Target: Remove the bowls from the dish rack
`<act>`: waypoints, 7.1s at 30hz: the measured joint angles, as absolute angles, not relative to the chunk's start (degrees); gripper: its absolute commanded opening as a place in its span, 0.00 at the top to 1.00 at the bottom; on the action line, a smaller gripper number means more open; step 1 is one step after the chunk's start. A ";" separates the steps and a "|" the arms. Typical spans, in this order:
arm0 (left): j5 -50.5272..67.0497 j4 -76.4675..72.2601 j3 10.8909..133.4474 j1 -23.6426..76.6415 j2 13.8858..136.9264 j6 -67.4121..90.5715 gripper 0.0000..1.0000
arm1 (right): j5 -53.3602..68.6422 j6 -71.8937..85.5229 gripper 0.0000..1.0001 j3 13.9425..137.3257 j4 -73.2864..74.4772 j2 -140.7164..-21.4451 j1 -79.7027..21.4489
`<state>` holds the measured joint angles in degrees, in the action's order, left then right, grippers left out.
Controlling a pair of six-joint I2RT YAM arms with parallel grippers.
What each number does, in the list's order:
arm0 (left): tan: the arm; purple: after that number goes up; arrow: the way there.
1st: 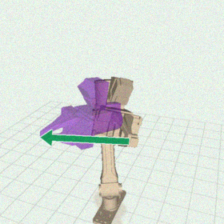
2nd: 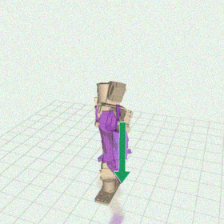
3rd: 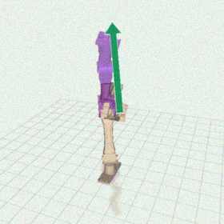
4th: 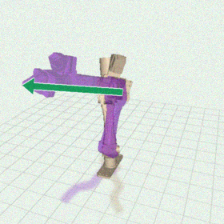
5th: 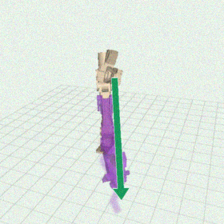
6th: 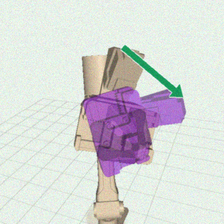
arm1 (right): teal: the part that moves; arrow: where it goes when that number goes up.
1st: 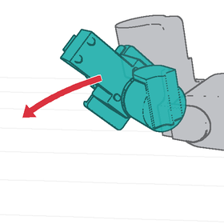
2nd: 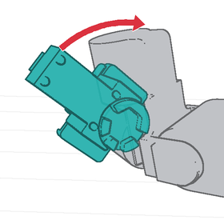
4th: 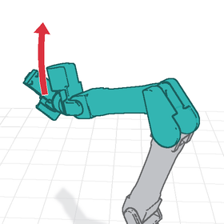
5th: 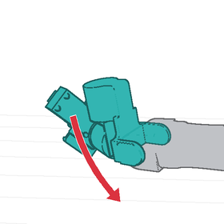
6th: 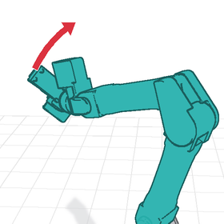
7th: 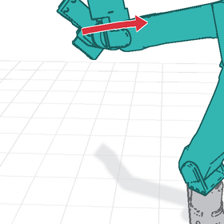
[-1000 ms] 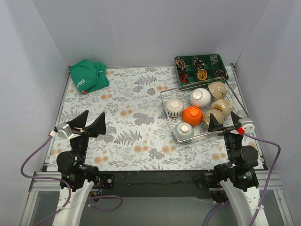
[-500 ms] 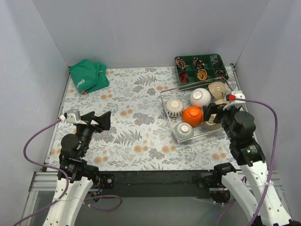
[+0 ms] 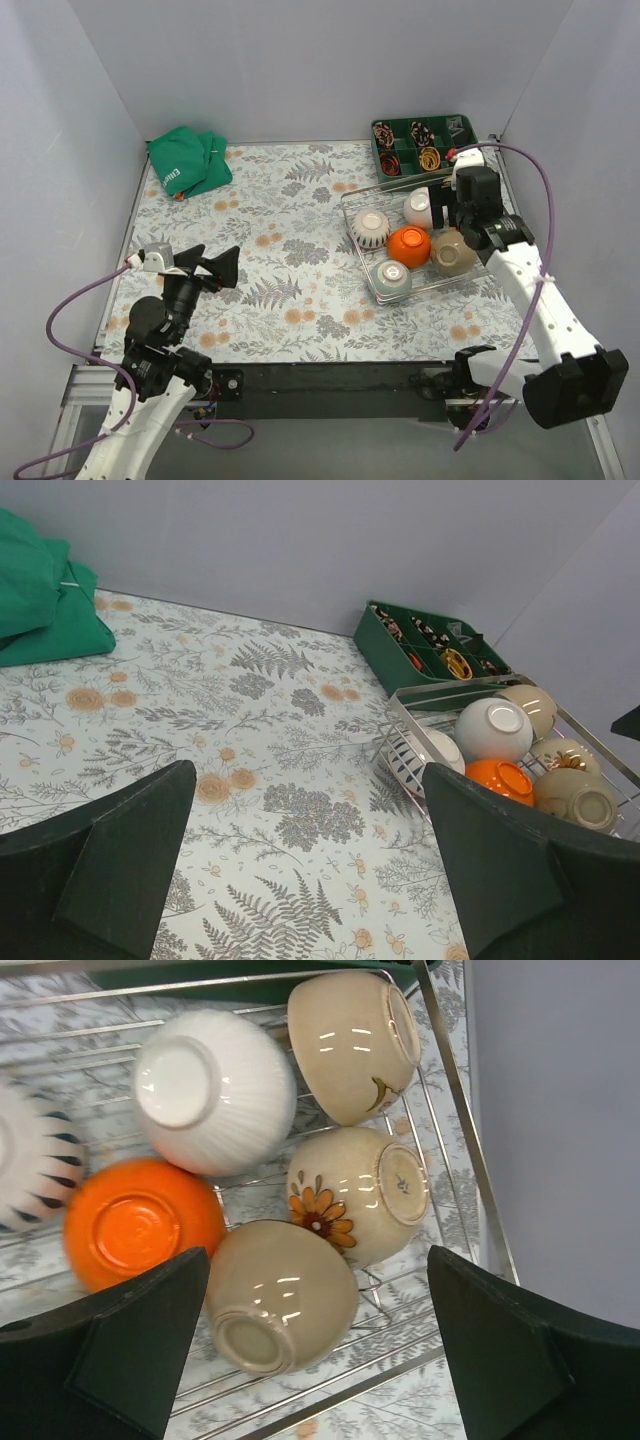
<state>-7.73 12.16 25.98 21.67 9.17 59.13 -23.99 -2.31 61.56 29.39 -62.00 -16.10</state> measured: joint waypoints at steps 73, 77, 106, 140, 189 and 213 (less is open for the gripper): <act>-13.04 13.78 25.63 27.20 5.80 56.75 0.02 | -6.31 -34.52 0.13 71.48 9.45 -99.66 -0.64; -13.04 13.80 25.63 27.20 5.87 56.73 0.02 | -7.88 -35.57 0.27 71.59 8.82 -100.31 -1.43; -13.04 13.82 25.63 27.20 5.82 56.55 0.02 | -14.28 -34.59 0.96 69.93 7.01 -94.41 -2.87; -2.90 12.40 33.45 27.20 28.67 60.14 0.02 | 10.81 3.60 0.95 64.97 12.93 -69.01 -7.81; 5.56 -22.63 38.59 39.40 72.12 75.07 1.00 | 34.52 54.33 0.67 27.40 -46.65 -65.14 -23.42; -8.62 9.17 51.64 34.57 72.31 64.29 1.00 | 20.58 28.32 0.02 32.64 -19.27 -53.15 -23.66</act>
